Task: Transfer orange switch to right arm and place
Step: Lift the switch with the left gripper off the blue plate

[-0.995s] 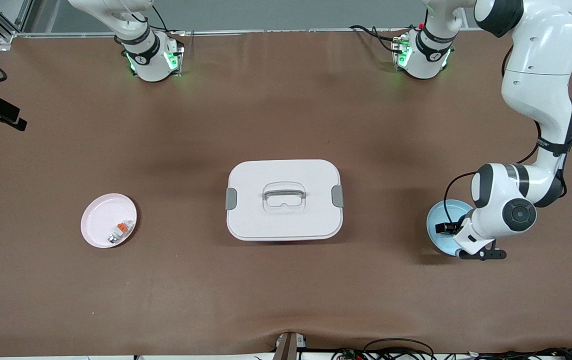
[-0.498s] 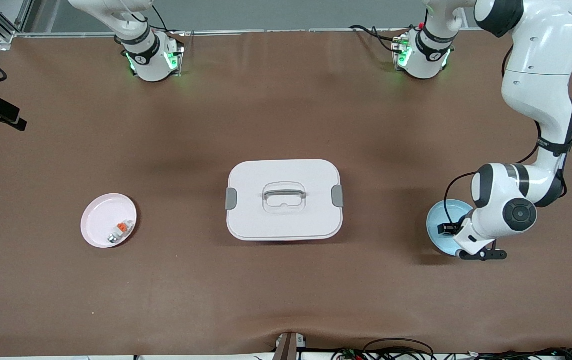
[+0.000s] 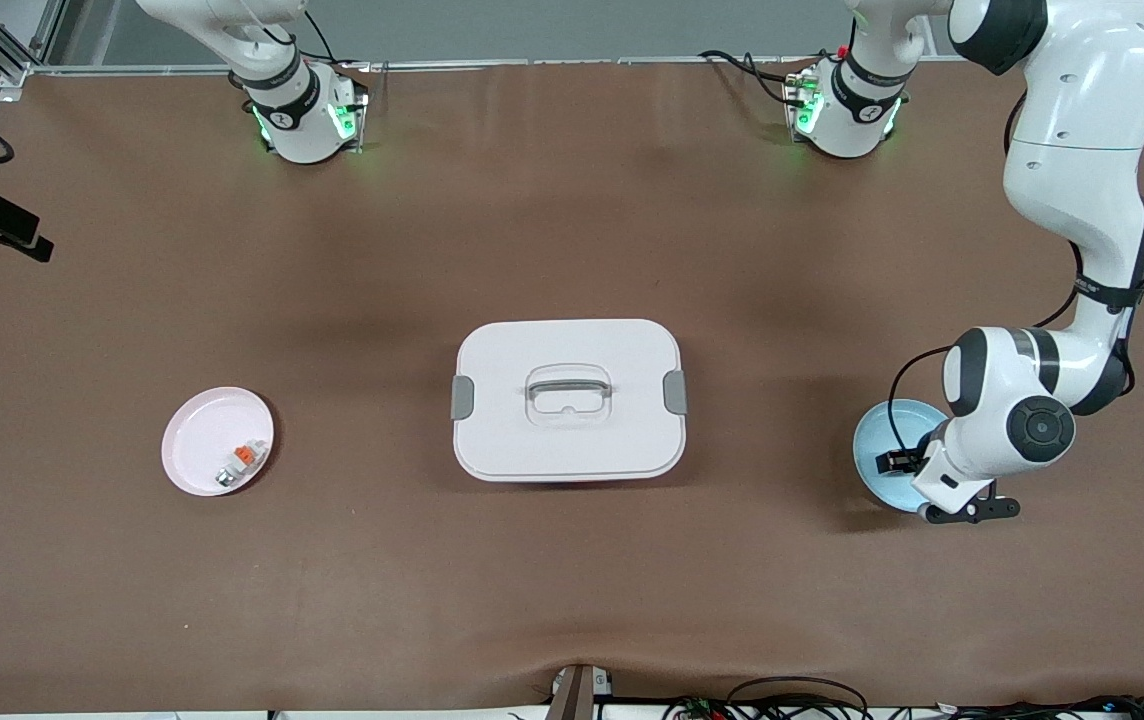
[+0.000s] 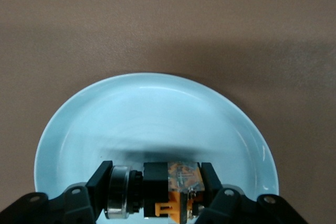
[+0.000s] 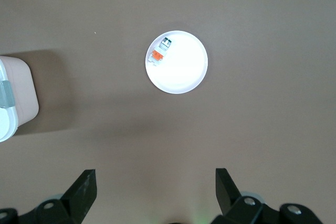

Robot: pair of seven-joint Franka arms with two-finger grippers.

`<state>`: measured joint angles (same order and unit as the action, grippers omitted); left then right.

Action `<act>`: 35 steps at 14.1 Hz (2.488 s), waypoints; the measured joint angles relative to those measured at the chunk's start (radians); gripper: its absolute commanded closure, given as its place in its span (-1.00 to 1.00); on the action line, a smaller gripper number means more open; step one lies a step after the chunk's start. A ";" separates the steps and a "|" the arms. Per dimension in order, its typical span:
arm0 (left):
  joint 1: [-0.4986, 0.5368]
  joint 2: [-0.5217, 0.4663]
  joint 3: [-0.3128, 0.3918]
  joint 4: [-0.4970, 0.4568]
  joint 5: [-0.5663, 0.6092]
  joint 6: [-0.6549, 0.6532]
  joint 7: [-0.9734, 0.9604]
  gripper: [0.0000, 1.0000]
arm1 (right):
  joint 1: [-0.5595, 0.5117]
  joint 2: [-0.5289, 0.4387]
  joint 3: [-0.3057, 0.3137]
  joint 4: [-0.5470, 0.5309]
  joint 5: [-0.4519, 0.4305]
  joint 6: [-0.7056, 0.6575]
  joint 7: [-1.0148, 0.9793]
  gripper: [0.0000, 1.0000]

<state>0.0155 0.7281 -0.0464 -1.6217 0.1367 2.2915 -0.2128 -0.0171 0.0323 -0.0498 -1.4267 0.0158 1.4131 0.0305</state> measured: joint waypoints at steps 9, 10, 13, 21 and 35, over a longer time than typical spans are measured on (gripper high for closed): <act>0.005 -0.129 -0.003 0.019 -0.084 -0.161 -0.023 0.50 | 0.000 0.000 0.000 0.000 -0.001 0.000 0.000 -1.00; 0.006 -0.155 -0.003 0.021 -0.113 -0.194 -0.023 0.50 | 0.000 0.000 0.000 0.000 -0.001 0.000 0.000 -1.00; 0.010 -0.228 -0.003 0.023 -0.196 -0.277 -0.026 0.50 | 0.000 0.000 -0.001 0.000 -0.001 0.000 0.000 -1.00; 0.009 -0.373 -0.014 0.024 -0.329 -0.439 -0.185 0.49 | -0.004 0.000 -0.008 0.000 0.000 0.000 0.000 -1.00; 0.000 -0.440 -0.291 0.139 -0.380 -0.596 -0.898 0.50 | 0.003 0.079 0.000 -0.008 0.004 0.036 0.332 -1.00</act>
<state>0.0151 0.2880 -0.3373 -1.4825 -0.2436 1.6952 -1.1110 -0.0138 0.1110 -0.0497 -1.4351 0.0197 1.4491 0.3628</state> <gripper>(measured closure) 0.278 0.000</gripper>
